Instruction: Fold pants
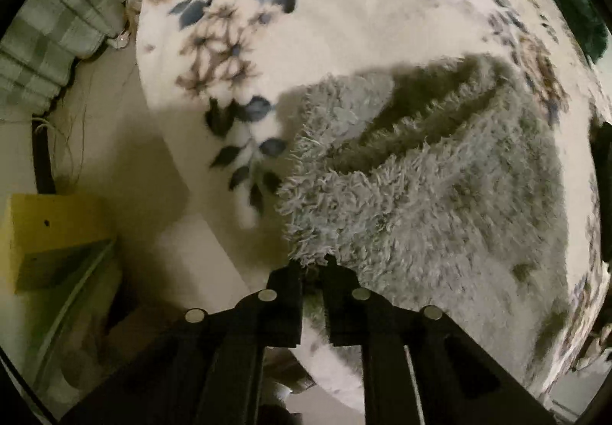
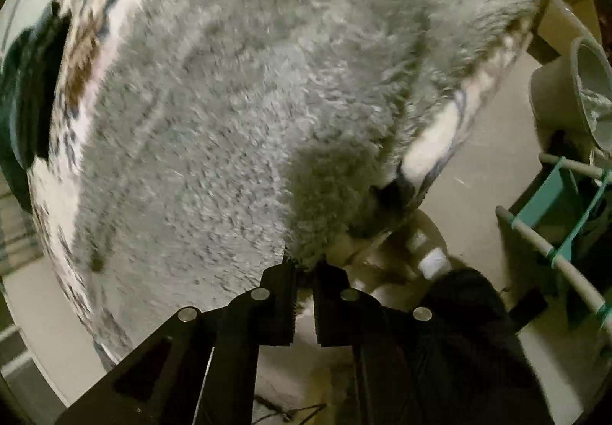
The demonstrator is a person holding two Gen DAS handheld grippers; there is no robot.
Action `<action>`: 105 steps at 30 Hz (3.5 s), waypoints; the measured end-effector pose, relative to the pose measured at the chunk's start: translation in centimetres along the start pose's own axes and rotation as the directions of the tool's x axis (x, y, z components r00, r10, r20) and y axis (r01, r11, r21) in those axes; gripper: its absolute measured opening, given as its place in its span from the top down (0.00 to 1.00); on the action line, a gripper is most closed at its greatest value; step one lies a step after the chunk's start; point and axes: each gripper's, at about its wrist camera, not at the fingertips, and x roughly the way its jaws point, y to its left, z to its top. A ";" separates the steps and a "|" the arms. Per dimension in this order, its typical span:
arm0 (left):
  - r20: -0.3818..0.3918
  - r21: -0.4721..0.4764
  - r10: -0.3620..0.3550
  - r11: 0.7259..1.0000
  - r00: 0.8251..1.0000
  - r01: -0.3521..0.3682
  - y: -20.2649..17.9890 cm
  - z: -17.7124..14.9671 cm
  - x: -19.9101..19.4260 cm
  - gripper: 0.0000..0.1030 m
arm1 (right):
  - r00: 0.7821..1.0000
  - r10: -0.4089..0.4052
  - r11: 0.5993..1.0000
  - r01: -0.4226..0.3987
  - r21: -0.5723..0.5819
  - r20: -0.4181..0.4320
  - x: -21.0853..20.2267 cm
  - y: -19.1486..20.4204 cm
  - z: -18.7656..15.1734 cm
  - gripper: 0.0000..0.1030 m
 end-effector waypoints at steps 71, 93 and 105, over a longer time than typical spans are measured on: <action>-0.093 0.771 0.058 0.636 0.994 0.035 -31.3 -33.1 0.1 0.37 | 0.921 0.322 0.945 -0.299 -0.134 0.217 -15.8 -12.4 19.5 0.33; -0.082 0.814 0.054 0.580 0.995 0.035 -34.3 -35.7 1.4 0.37 | 0.970 -0.038 0.998 0.050 -0.043 0.238 -12.2 -16.3 27.1 0.48; 0.019 0.829 0.133 0.552 0.991 -0.091 -31.3 -36.7 1.5 0.37 | 0.987 0.071 0.887 0.005 -0.461 0.146 -6.8 5.3 10.1 0.17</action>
